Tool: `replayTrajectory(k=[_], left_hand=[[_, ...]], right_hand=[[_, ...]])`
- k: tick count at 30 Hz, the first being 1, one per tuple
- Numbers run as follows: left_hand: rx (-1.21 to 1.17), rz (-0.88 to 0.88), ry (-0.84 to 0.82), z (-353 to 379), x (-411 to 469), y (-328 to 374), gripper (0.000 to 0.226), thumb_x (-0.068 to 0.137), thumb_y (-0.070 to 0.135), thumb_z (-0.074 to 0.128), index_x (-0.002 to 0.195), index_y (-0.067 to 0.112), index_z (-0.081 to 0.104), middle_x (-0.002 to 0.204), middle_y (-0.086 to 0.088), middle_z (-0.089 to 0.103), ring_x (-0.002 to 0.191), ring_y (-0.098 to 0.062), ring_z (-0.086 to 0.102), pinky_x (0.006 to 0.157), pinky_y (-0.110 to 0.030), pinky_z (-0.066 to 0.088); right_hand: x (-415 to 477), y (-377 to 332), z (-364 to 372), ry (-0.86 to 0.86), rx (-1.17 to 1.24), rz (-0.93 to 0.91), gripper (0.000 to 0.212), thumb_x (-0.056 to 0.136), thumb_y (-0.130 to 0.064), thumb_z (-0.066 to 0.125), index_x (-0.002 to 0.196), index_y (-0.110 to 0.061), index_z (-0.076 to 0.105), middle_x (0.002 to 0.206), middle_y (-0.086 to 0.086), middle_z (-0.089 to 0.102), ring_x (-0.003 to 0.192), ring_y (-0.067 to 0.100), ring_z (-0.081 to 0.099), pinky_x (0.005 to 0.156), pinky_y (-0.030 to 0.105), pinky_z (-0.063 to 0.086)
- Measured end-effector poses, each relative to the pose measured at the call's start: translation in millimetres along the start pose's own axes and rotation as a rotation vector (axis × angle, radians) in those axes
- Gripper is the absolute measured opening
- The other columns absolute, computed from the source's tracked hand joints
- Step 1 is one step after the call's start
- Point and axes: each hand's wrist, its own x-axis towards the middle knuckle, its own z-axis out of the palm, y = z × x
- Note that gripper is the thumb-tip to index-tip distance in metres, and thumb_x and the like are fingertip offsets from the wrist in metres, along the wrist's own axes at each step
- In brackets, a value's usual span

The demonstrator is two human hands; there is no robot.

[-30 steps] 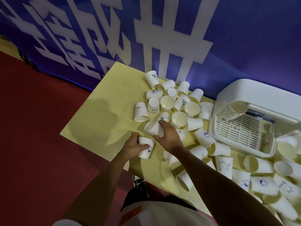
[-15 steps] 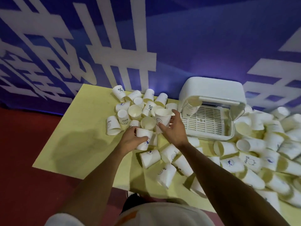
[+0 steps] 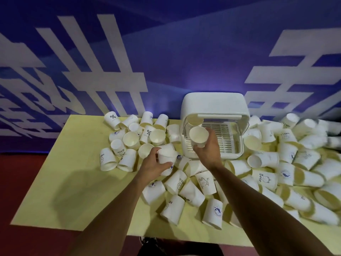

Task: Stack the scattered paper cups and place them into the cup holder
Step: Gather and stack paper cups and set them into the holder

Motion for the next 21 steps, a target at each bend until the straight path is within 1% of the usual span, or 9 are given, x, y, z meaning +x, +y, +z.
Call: replayTrajectory(k=[2,3,5,7,9,11,14,18,21], left_hand=[[-0.024,0.008,0.008,0,1,-4,0.074,0.069,0.043,0.084,0.131,0.035,0.045,0.114,0.009,0.062,0.102,-0.012,0.063,0.074,-0.036,0.061],[-0.031,0.013,0.015,0,2,-6,0.077,0.066,0.047,0.084,0.131,0.036,0.045,0.114,0.009,0.063,0.103,-0.012,0.063,0.079,-0.039,0.061],[-0.050,0.019,0.034,-2,5,-10,0.080,0.065,0.047,0.084,0.133,0.032,0.046,0.116,0.007,0.063,0.104,-0.013,0.063,0.079,-0.036,0.060],[-0.065,0.007,0.056,-3,8,-13,0.074,0.072,0.037,0.085,0.134,0.026,0.048,0.116,0.005,0.063,0.103,-0.014,0.063,0.072,-0.029,0.058],[-0.068,-0.008,0.071,-4,11,-16,0.065,0.077,0.032,0.084,0.132,0.023,0.050,0.115,0.003,0.064,0.101,-0.013,0.064,0.069,-0.025,0.056],[-0.075,-0.017,0.070,-4,13,-16,0.059,0.079,0.030,0.083,0.129,0.023,0.052,0.115,0.002,0.066,0.098,-0.011,0.065,0.071,-0.027,0.057],[-0.089,-0.013,0.061,-1,13,-15,0.057,0.079,0.030,0.083,0.127,0.025,0.054,0.113,0.004,0.066,0.097,-0.008,0.065,0.074,-0.030,0.059],[-0.102,0.013,0.039,3,12,-11,0.059,0.078,0.030,0.083,0.130,0.026,0.053,0.114,0.008,0.067,0.103,-0.008,0.065,0.077,-0.024,0.055],[-0.099,0.027,0.025,7,11,-5,0.059,0.079,0.026,0.082,0.130,0.026,0.053,0.115,0.012,0.066,0.104,-0.004,0.063,0.077,-0.018,0.052]], right_hand=[[7,5,4,-0.020,-0.044,0.001,0.073,0.079,-0.019,0.078,0.139,-0.021,0.037,0.131,0.003,0.052,0.115,0.021,0.053,0.091,0.034,0.049],[10,6,6,-0.032,-0.066,0.001,0.073,0.080,-0.020,0.078,0.139,-0.022,0.036,0.131,0.003,0.052,0.115,0.021,0.053,0.091,0.037,0.051],[15,9,13,-0.035,-0.111,0.002,0.071,0.081,-0.019,0.077,0.139,-0.019,0.035,0.130,0.005,0.052,0.115,0.025,0.054,0.090,0.041,0.052],[18,13,19,-0.038,-0.133,0.016,0.072,0.080,-0.017,0.077,0.140,-0.016,0.035,0.130,0.007,0.051,0.115,0.028,0.054,0.091,0.043,0.053],[18,15,23,-0.048,-0.159,0.043,0.074,0.079,-0.016,0.078,0.139,-0.015,0.035,0.129,0.010,0.051,0.113,0.029,0.055,0.090,0.044,0.054],[18,17,25,-0.059,-0.176,0.077,0.074,0.078,-0.018,0.080,0.137,-0.015,0.036,0.127,0.011,0.053,0.110,0.029,0.057,0.088,0.045,0.055],[17,18,27,-0.077,-0.179,0.106,0.074,0.077,-0.020,0.079,0.137,-0.016,0.036,0.125,0.009,0.055,0.109,0.028,0.058,0.088,0.044,0.055],[17,18,26,-0.123,-0.191,0.112,0.073,0.078,-0.018,0.078,0.138,-0.017,0.037,0.127,0.008,0.054,0.111,0.028,0.058,0.090,0.043,0.055],[19,17,25,-0.159,-0.212,0.133,0.072,0.079,-0.019,0.078,0.138,-0.013,0.037,0.130,0.011,0.052,0.114,0.031,0.058,0.092,0.043,0.053]])
